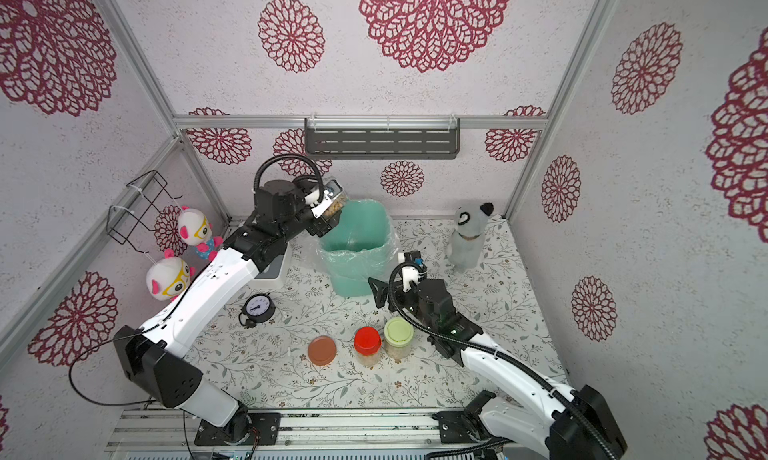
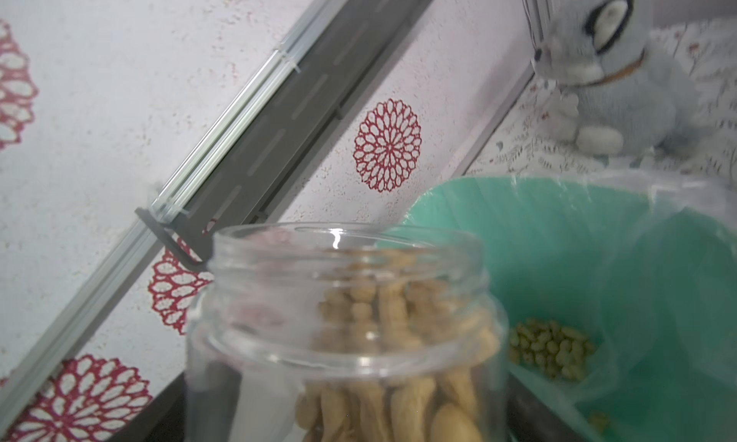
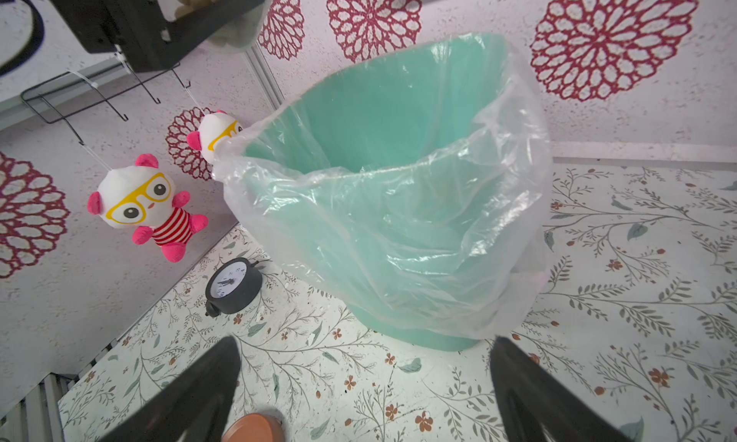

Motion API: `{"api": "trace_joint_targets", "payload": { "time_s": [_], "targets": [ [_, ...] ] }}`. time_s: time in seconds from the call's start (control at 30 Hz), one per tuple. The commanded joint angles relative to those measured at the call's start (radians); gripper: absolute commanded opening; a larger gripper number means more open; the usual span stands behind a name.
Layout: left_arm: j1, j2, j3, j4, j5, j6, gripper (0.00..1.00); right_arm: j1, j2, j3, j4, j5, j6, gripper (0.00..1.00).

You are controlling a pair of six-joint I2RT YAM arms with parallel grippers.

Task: Empty moldy peanuts from jars
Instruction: Pour the moldy peanuts from the jar into the trash bin.

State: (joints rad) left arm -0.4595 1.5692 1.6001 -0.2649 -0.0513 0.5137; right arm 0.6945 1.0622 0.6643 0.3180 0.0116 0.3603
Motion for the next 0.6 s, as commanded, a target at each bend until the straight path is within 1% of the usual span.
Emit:
{"api": "trace_joint_targets", "payload": {
  "time_s": [0.0, 0.07, 0.13, 0.17, 0.23, 0.43, 0.5, 0.57],
  "targets": [
    [0.042, -0.080, -0.080, 0.285, 0.098, -0.343, 0.00, -0.006, 0.007, 0.052, 0.056, -0.026, 0.010, 0.99],
    [0.075, -0.115, -0.157, 0.375, 0.130, -0.484, 0.00, -0.005, 0.016, 0.056, 0.056, -0.037, 0.015, 0.99],
    [0.102, -0.143, -0.227, 0.463, 0.149, -0.593, 0.00, -0.004, 0.021, 0.063, 0.049, -0.044, 0.016, 0.99],
    [0.115, -0.155, -0.256, 0.502, 0.155, -0.640, 0.00, -0.004, 0.022, 0.065, 0.044, -0.048, 0.016, 0.99],
    [0.128, -0.167, -0.288, 0.529, 0.163, -0.684, 0.00, -0.004, 0.022, 0.067, 0.040, -0.050, 0.018, 0.99],
    [0.139, -0.185, -0.316, 0.530, 0.178, -0.718, 0.00, -0.004, 0.019, 0.063, 0.034, -0.049, 0.029, 0.99],
    [0.138, -0.184, -0.296, 0.485, 0.188, -0.684, 0.00, -0.004, 0.021, 0.063, 0.030, -0.050, 0.032, 0.99],
    [0.137, -0.175, -0.241, 0.365, 0.193, -0.581, 0.00, -0.004, 0.021, 0.067, 0.019, -0.051, 0.034, 0.99]
  ]
}}
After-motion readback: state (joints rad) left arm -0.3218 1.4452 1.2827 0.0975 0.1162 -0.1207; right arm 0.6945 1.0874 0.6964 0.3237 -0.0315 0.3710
